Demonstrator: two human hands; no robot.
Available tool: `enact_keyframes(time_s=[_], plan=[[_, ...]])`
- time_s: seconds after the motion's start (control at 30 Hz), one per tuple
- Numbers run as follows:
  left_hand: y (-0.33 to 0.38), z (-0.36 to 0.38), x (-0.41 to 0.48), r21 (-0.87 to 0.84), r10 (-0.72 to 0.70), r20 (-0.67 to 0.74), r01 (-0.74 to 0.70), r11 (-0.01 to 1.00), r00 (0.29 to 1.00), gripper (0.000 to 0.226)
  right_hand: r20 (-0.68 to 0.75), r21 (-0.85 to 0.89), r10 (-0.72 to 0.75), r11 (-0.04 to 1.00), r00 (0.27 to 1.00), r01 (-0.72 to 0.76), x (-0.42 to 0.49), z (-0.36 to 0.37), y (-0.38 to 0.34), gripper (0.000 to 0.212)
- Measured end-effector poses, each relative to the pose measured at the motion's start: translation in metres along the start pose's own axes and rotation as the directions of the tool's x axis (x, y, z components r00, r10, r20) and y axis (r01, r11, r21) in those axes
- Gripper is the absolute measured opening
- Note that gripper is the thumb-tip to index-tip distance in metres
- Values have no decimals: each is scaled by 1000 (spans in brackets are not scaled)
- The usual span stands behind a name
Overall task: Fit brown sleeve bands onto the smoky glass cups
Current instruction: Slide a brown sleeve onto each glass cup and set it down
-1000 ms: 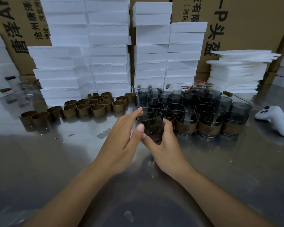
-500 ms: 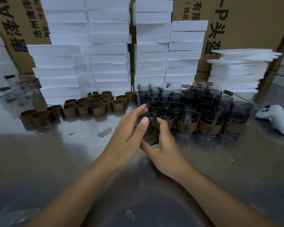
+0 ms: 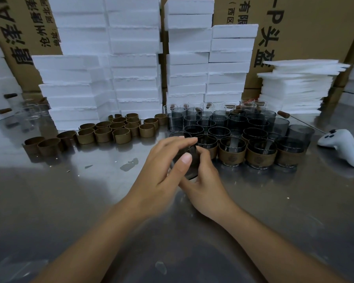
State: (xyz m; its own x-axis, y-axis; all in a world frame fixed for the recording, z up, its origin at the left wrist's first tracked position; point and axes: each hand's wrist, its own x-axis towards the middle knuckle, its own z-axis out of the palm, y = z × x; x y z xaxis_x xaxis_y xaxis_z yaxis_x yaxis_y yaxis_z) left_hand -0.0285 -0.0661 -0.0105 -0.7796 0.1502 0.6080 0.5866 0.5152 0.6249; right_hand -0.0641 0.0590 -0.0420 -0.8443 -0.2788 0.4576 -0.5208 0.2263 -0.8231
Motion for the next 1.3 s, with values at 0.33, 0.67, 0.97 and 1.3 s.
enact_keyframes(time_s=[0.33,0.67,0.97,1.3], plan=[[-3,1,-2,28,15,-24,-14,999,1000,40,-75,6,100,995,992,-99,2,1,3,52],[-6,-1,-1,41,34,-133,-28,999,990,39,-117,56,134,990,984,-128,3,0,2,47],[-14,-1,1,84,-83,-153,97,992,985,40,-151,78,133,989,980,-122,4,0,3,37],[-12,0,12,-189,-218,-67,202,961,974,46,-81,87,97,992,992,-90,3,0,4,41]])
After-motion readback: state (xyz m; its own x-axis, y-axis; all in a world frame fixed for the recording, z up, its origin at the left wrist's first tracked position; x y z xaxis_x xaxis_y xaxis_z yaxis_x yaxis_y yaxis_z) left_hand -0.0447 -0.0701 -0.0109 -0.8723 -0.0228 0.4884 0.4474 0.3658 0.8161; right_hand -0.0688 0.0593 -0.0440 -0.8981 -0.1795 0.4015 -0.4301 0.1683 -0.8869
